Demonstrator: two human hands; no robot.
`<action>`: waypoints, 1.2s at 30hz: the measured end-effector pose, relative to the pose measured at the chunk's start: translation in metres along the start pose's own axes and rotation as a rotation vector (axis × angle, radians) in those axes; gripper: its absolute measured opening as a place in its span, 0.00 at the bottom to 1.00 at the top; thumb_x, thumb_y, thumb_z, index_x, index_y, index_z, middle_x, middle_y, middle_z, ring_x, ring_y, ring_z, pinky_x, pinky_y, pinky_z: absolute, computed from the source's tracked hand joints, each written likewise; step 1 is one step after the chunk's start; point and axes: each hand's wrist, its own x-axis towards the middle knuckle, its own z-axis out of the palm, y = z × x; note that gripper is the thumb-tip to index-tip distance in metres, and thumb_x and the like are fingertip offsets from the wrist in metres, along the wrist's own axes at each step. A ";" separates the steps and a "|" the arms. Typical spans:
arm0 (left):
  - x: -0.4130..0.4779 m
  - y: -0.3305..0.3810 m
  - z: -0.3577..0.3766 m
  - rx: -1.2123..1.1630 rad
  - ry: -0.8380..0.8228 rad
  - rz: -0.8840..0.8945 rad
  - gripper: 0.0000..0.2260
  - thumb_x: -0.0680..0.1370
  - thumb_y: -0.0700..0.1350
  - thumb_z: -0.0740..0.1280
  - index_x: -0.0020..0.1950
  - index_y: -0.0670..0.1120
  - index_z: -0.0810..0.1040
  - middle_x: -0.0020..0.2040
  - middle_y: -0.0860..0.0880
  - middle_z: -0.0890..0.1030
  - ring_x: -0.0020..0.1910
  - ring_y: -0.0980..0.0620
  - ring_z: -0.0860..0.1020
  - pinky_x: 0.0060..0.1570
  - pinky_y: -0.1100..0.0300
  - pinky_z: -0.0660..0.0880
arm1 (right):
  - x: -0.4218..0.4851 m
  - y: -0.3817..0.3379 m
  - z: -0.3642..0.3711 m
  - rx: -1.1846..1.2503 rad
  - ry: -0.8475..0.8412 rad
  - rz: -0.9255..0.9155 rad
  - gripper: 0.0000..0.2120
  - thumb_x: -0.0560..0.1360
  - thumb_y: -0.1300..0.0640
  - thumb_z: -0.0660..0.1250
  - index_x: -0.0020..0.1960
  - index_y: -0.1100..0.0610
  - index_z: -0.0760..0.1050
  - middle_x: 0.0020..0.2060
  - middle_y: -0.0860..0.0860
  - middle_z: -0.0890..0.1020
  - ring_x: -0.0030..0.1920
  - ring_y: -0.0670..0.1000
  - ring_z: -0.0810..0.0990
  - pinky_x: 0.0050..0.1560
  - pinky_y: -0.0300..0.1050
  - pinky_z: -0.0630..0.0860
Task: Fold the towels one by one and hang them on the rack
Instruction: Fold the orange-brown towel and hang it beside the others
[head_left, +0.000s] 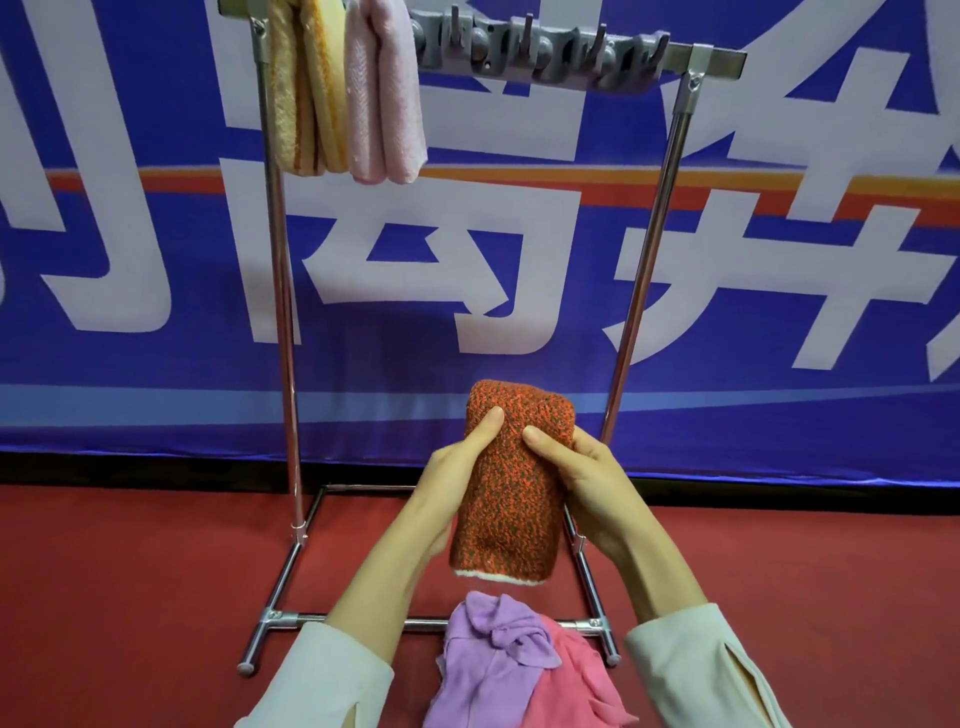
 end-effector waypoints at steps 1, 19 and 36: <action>0.002 0.000 0.000 -0.040 0.022 0.058 0.19 0.72 0.53 0.71 0.55 0.40 0.81 0.51 0.42 0.85 0.52 0.46 0.83 0.54 0.55 0.77 | 0.000 0.001 0.000 -0.049 0.002 -0.014 0.15 0.73 0.58 0.70 0.59 0.62 0.78 0.53 0.56 0.85 0.54 0.54 0.83 0.54 0.43 0.78; -0.005 0.112 -0.006 0.859 -0.386 0.304 0.08 0.77 0.38 0.65 0.52 0.47 0.81 0.47 0.51 0.82 0.47 0.56 0.78 0.57 0.58 0.72 | 0.023 -0.055 0.008 -0.516 -0.086 -0.267 0.17 0.81 0.46 0.57 0.60 0.52 0.79 0.56 0.46 0.82 0.59 0.43 0.78 0.64 0.41 0.71; 0.051 0.308 0.019 0.600 -0.313 0.385 0.15 0.79 0.36 0.59 0.66 0.32 0.71 0.47 0.43 0.78 0.43 0.52 0.78 0.45 0.64 0.75 | 0.137 -0.233 0.048 -0.142 -0.521 -0.140 0.13 0.73 0.59 0.62 0.56 0.60 0.77 0.40 0.54 0.84 0.37 0.50 0.83 0.47 0.46 0.79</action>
